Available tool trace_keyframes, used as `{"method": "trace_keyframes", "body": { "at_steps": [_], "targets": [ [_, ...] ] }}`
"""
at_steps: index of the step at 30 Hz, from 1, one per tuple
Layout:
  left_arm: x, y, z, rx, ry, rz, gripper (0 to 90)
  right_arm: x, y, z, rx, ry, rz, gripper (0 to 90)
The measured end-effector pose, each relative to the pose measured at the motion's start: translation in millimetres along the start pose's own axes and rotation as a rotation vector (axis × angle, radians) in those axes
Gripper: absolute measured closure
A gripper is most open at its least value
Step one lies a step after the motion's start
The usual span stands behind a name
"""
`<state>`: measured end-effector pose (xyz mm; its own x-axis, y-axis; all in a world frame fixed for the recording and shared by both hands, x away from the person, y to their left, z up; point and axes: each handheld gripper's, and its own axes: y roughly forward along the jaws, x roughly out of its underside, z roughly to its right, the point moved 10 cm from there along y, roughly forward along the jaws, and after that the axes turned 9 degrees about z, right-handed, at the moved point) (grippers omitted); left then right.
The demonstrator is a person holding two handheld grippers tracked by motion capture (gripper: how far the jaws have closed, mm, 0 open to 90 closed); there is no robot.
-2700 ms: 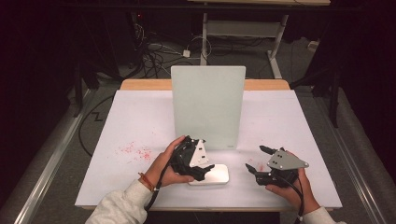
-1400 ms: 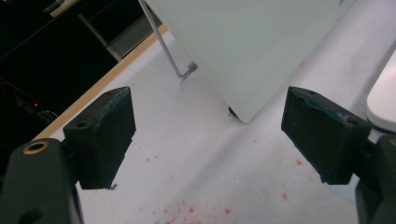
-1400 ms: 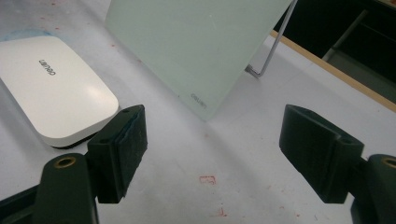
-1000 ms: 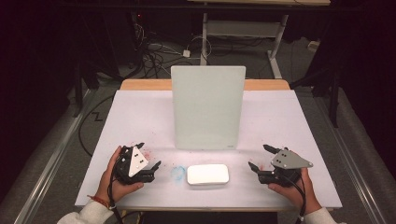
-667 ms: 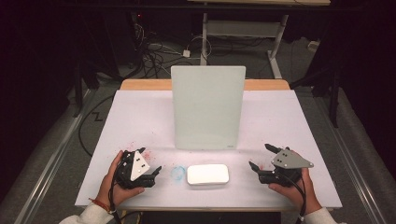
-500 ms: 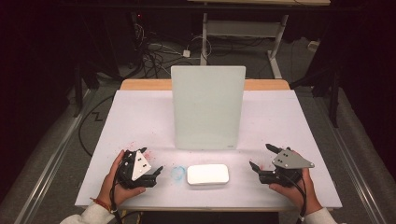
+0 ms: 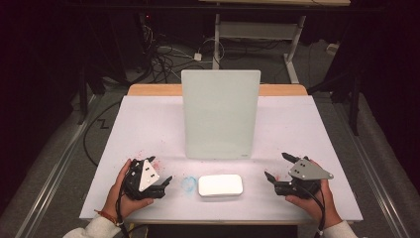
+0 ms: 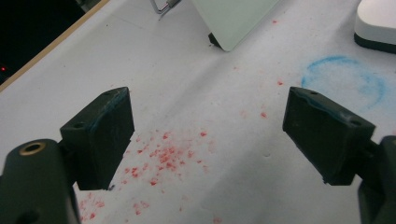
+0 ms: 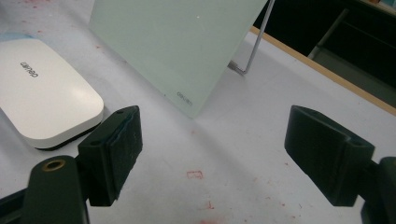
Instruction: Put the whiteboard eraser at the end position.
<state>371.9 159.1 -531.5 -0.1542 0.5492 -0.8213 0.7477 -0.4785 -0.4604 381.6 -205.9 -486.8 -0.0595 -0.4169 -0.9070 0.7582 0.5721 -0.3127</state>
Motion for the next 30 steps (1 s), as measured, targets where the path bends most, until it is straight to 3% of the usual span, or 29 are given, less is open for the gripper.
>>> {"method": "trace_keyframes", "body": {
  "at_steps": [30],
  "targets": [
    [1.2,-0.4,-4.1,-0.009,-0.013,-0.004,16.1,1.1,4.0,-0.2,-0.014,-0.014,-0.005,20.2]
  ]
}}
